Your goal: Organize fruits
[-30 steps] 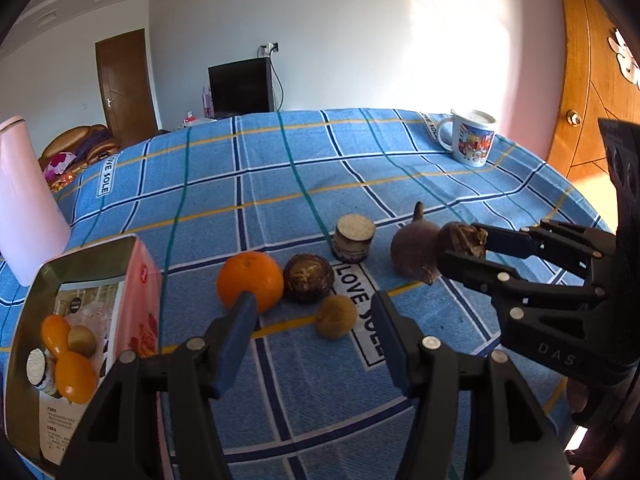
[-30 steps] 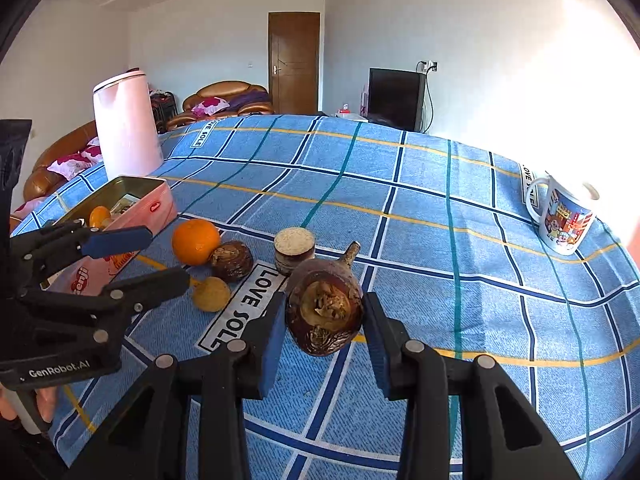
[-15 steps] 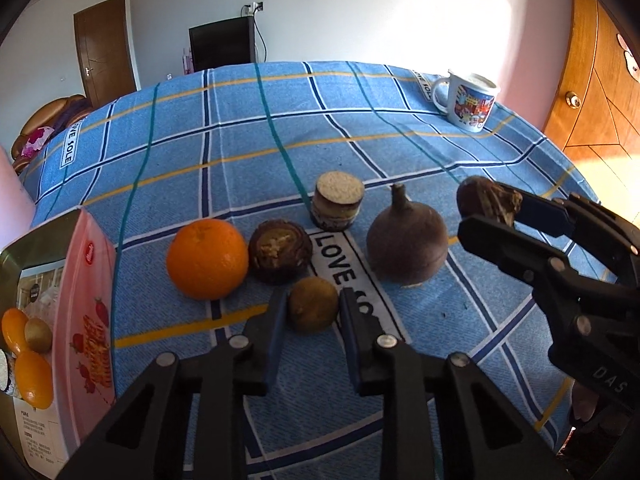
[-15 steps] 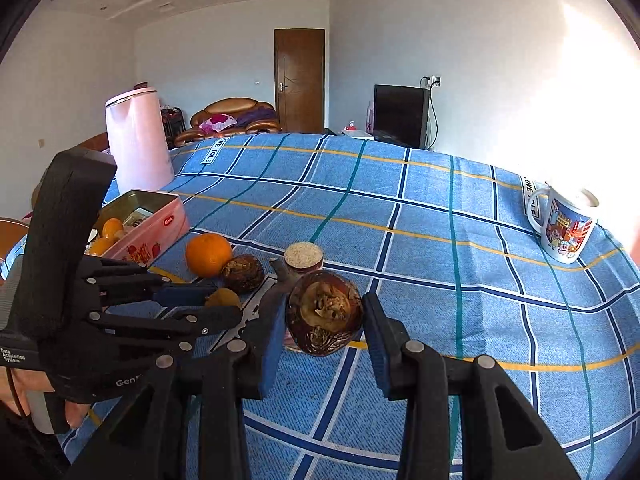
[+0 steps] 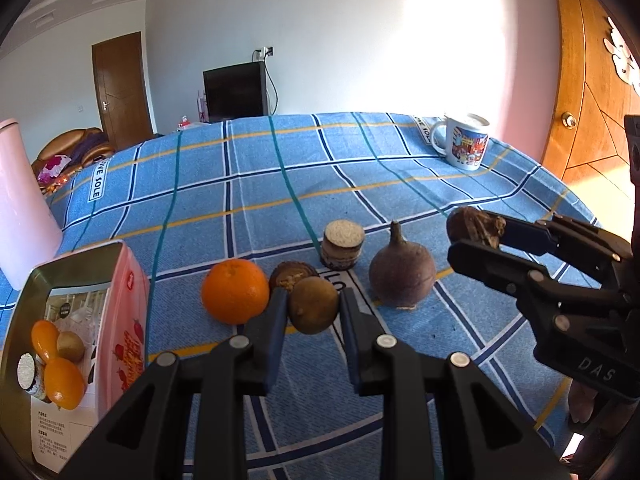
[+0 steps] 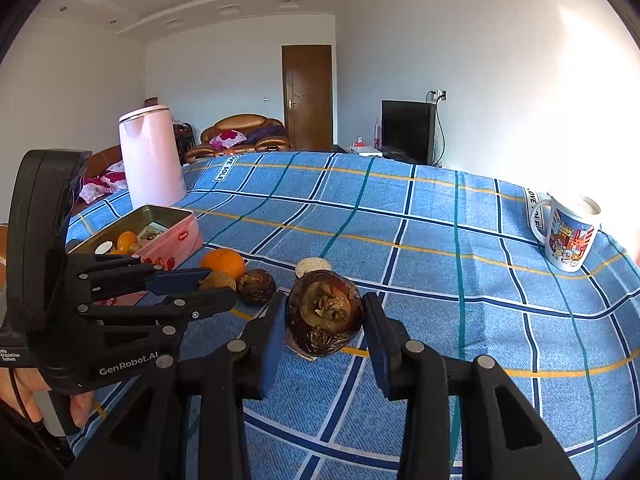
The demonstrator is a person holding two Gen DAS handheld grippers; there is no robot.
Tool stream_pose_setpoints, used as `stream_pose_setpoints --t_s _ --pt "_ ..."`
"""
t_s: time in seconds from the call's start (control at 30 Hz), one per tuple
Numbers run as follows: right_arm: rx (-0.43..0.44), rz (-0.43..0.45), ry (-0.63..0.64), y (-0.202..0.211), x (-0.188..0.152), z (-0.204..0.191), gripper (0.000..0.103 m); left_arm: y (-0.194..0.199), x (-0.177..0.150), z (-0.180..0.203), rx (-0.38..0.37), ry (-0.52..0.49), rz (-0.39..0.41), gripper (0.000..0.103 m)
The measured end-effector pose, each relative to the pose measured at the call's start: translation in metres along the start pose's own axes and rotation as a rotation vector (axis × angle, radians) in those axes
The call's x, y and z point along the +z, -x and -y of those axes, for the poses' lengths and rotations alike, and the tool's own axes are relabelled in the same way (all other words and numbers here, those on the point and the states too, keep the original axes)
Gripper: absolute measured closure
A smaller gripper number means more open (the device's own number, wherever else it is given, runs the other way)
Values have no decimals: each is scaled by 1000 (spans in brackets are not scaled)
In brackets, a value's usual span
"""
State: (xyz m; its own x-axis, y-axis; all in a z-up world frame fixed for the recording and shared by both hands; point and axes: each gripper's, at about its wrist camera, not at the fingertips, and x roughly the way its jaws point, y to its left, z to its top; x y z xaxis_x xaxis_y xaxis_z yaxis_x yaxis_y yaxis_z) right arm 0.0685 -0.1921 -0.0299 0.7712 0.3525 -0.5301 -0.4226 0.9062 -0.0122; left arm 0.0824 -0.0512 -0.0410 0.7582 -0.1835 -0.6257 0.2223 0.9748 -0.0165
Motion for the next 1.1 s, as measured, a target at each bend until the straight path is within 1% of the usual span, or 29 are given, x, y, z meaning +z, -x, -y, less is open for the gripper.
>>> stream_pose_setpoints --t_s 0.33,0.57,1.1 --pt "12 47 6 9 0 -2 63 10 0 4 32 -17 61 75" --pt "19 84 13 16 -1 -3 63 16 -1 1 43 -3 97 75" --pt "29 130 19 25 -3 -3 63 29 -4 3 72 -7 165 75"
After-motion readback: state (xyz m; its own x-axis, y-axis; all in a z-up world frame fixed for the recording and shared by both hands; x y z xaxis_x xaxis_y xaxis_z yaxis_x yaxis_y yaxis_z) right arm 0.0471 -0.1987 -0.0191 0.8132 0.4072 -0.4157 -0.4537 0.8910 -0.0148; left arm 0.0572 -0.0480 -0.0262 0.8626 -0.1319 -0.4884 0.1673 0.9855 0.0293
